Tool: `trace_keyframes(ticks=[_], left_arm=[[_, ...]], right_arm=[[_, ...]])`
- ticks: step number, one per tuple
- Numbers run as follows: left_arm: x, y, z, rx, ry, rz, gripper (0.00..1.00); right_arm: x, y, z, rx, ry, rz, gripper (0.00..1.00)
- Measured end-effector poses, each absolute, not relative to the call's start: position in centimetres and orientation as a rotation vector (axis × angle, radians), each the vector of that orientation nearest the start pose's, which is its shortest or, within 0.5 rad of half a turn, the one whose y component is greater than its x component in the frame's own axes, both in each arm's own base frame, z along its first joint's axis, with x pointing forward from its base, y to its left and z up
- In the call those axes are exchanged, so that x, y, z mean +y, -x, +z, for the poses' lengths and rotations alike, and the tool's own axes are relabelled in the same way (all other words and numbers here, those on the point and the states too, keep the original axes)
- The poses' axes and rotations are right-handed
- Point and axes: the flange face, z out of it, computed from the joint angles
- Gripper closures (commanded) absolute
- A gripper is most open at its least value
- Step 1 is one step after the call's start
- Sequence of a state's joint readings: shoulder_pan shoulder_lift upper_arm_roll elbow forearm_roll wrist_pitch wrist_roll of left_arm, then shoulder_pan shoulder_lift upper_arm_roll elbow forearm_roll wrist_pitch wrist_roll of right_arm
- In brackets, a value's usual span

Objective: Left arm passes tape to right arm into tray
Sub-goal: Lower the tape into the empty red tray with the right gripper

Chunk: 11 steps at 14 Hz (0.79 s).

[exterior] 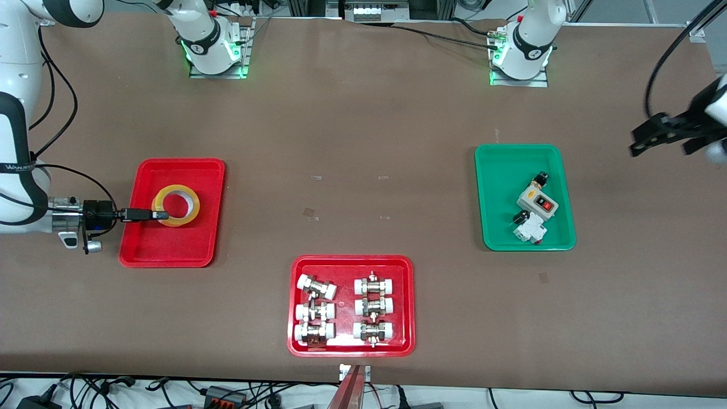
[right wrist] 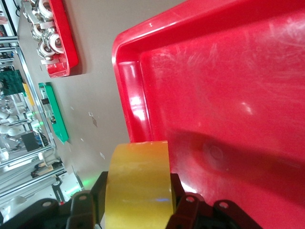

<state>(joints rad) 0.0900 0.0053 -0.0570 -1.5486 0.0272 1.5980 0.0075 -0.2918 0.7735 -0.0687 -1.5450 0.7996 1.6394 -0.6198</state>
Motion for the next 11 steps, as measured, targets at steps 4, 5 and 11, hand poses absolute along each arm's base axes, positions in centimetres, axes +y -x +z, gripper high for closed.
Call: trace_keyframes(ticks=[4,5,11], left_arm=[[3.6,-54.7,64.9,-0.018,3.109,-0.086,0.00],[3.2,-54.7,64.9,-0.011,3.109,-0.088,0.00],[2.2,-54.7,65.0,-0.010,3.110,-0.090,0.00]], right_arm=[[-15.9,-62.0,16.7,0.062,2.198,0.261,0.61],[-16.1,-61.8,16.3,0.062,2.194,0.259,0.61],[-16.3,-61.8,16.3,0.064,2.189,0.253,0.00]])
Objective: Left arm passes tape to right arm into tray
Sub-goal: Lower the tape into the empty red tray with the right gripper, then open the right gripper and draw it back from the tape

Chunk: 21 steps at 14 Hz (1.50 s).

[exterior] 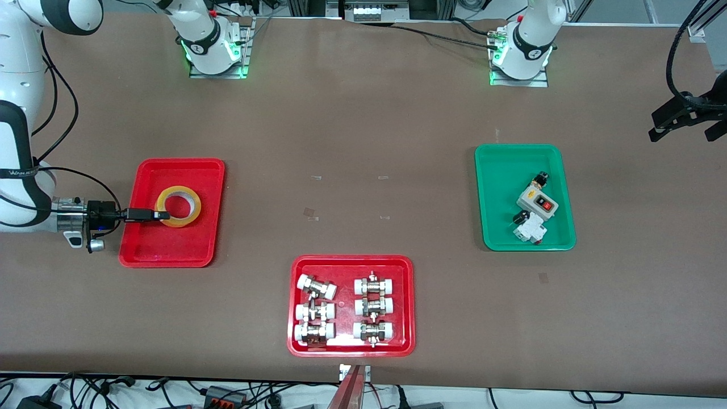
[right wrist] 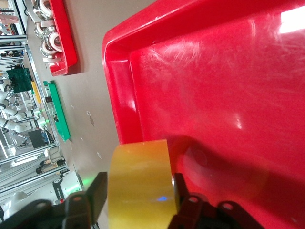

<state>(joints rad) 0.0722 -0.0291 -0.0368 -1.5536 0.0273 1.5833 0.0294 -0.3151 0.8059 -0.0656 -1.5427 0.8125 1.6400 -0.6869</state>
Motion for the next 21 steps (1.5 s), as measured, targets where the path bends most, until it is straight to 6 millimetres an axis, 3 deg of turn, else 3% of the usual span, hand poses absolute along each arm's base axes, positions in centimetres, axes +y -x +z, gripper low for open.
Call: trace_keyframes(ticks=[7,10,12,16,18,21], left_arm=[[2.0,-54.7,65.3,-0.006,3.110,-0.103,0.00],[1.6,-54.7,65.6,0.005,3.109,-0.116,0.00],[1.3,-54.8,65.7,0.011,3.109,-0.117,0.00],[1.2,-54.9,65.5,0.014,3.109,-0.114,0.00],[1.2,-54.9,65.5,0.016,3.109,-0.115,0.00],[1.1,-54.9,66.2,0.018,3.108,-0.138,0.00]], right_arm=[[-14.4,-63.1,16.0,-0.094,2.385,0.301,0.00],[-13.2,-64.3,17.3,-0.226,2.510,0.308,0.00],[-11.8,-65.8,20.4,-0.358,2.611,0.289,0.00],[-8.5,-67.5,28.6,-0.563,2.741,0.215,0.00],[-7.4,-67.9,32.1,-0.518,2.800,0.181,0.00],[-5.0,-68.3,36.4,-0.249,2.877,0.144,0.00]])
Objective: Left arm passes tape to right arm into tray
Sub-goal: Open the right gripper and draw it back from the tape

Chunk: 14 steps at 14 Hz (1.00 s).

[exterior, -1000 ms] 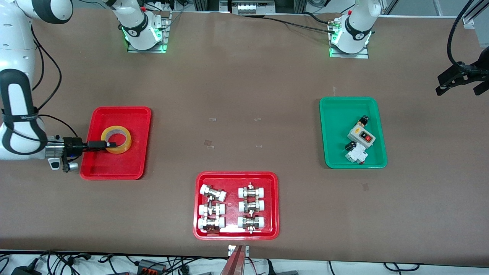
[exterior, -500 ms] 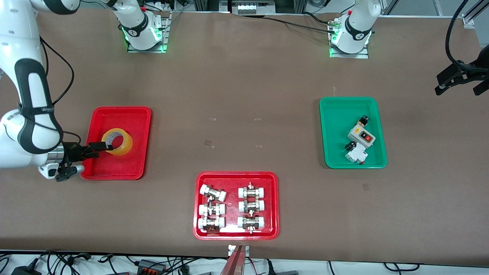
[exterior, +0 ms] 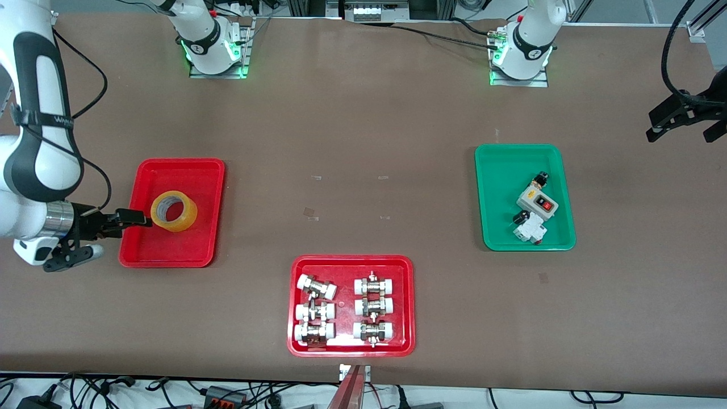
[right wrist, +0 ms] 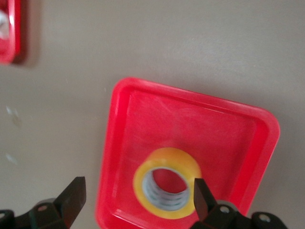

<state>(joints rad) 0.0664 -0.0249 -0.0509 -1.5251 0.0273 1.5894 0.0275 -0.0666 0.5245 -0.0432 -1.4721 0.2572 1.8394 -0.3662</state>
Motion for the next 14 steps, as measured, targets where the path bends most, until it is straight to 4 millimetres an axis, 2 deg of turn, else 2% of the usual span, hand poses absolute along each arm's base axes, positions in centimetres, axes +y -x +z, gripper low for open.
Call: trace_keyframes(ticks=[3,5,7,9,11,14], left_arm=[[1.1,-54.9,66.7,0.018,3.107,-0.155,0.00],[1.1,-54.9,66.7,0.019,3.107,-0.155,0.00],[1.1,-54.9,66.7,0.019,3.107,-0.154,0.00],[1.1,-55.0,66.6,0.019,3.107,-0.152,0.00],[1.1,-55.0,66.5,0.019,3.107,-0.151,0.00],[1.1,-55.0,66.6,0.019,3.107,-0.154,0.00]], right_arm=[[-1.2,-68.0,40.4,-0.026,2.967,0.209,0.00],[0.8,-67.7,44.7,0.018,3.028,0.228,0.00],[0.9,-67.2,49.9,0.026,3.049,0.215,0.00],[-0.3,-66.8,54.3,0.044,3.064,0.159,0.00],[-1.7,-66.7,55.9,0.071,3.104,0.129,0.00],[-1.7,-66.7,56.2,0.069,3.132,0.118,0.00]])
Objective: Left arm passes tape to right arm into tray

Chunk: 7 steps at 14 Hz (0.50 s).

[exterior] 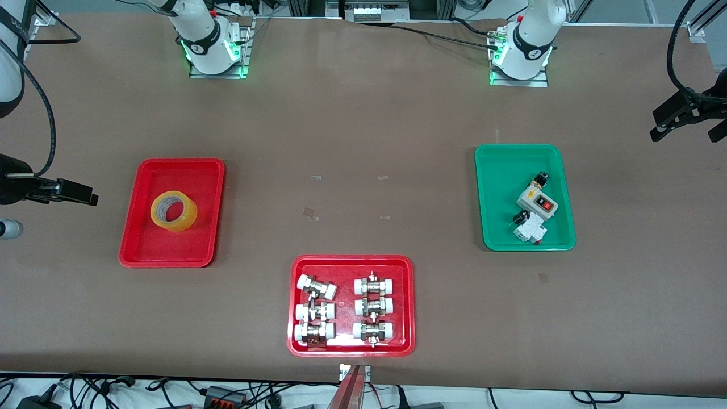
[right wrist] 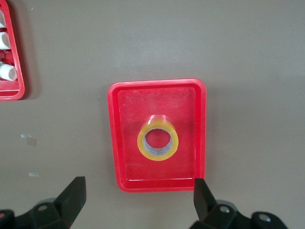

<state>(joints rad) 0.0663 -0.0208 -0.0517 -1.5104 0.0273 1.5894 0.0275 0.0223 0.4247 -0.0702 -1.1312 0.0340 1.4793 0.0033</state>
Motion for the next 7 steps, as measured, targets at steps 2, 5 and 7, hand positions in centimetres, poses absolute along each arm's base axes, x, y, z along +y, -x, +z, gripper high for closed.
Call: trace_keyframes(ticks=[2,5,7], left_arm=[[1.1,-55.0,66.6,0.019,3.107,-0.154,0.00],[1.0,-55.0,66.6,0.020,3.107,-0.154,0.00],[1.0,-55.0,66.6,0.020,3.107,-0.155,0.00]], right_arm=[[-1.6,-66.7,57.0,0.066,3.141,0.085,0.00],[-1.8,-66.3,58.4,0.070,3.149,-0.026,0.00],[-2.1,-65.1,59.1,0.073,3.159,-0.066,0.00]])
